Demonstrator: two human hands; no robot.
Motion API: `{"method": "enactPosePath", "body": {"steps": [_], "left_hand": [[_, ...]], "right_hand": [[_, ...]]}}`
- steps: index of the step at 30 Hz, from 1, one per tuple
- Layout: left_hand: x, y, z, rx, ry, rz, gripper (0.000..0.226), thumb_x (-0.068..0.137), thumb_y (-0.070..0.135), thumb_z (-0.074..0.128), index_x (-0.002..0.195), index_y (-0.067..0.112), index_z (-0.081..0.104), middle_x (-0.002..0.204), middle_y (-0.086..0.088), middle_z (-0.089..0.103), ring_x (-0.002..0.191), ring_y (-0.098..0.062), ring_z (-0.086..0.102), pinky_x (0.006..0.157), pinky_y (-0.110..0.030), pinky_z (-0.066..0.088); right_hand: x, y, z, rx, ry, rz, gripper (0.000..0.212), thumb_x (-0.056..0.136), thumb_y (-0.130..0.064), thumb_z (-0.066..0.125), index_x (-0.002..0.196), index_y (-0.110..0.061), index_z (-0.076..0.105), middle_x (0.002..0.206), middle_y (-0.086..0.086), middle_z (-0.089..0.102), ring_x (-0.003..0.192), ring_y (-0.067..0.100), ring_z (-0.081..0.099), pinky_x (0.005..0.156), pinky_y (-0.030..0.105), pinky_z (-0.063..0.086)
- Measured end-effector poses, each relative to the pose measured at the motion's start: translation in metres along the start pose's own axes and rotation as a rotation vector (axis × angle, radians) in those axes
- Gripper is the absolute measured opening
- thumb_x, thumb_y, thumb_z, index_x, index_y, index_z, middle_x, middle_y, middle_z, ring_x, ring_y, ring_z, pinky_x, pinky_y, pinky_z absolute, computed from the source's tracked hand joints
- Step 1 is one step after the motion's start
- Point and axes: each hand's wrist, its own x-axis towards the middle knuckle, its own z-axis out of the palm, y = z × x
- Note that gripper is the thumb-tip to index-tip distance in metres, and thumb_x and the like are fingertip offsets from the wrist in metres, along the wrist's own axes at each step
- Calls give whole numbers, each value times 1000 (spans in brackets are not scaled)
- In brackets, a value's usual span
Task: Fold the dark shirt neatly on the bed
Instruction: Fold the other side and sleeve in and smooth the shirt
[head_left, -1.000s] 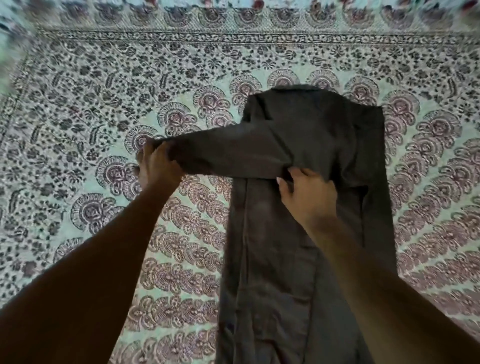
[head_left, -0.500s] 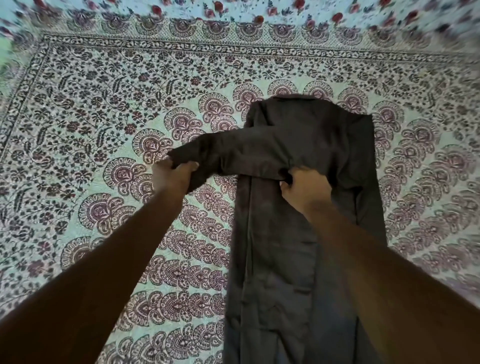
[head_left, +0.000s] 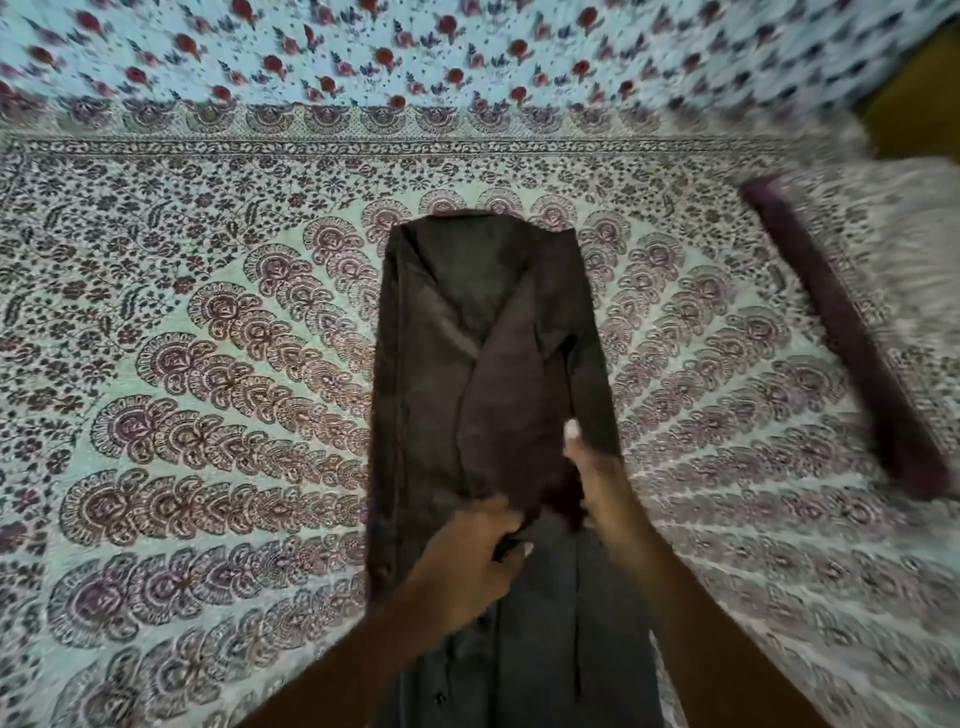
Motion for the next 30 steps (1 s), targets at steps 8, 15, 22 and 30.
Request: {"method": "enactPosePath", "body": {"steps": [8, 15, 22, 30], "left_hand": [[-59, -10, 69, 258, -166, 38, 39, 99, 39, 43, 113, 14, 69, 126, 1, 57, 119, -24, 56, 99, -40, 52], [-91, -21, 100, 300, -222, -27, 50, 97, 30, 43, 146, 27, 56, 153, 6, 38, 140, -23, 44, 111, -39, 48], [-92, -14, 111, -11, -51, -248, 41, 96, 56, 58, 116, 24, 73, 137, 8, 50, 128, -7, 52, 107, -25, 45], [-67, 0, 106, -141, 266, -706, 43, 87, 20, 83, 119, 21, 55, 99, 4, 65, 84, -13, 63, 78, -25, 48]], "right_hand": [[-36, 125, -18, -68, 107, -36, 24, 86, -8, 78, 70, -20, 65, 69, 2, 69, 70, 22, 64, 67, 37, 51], [-49, 160, -8, -77, 77, -71, 14, 88, -18, 72, 78, -25, 66, 75, -5, 72, 75, 20, 69, 73, 41, 57], [-45, 175, -10, -156, -33, -52, 33, 67, -36, 86, 92, -21, 70, 91, -4, 79, 90, 17, 75, 84, 41, 61], [-62, 189, -16, 32, -92, 40, 31, 76, 3, 86, 102, -13, 77, 101, 7, 81, 99, 29, 76, 91, 55, 61]]}}
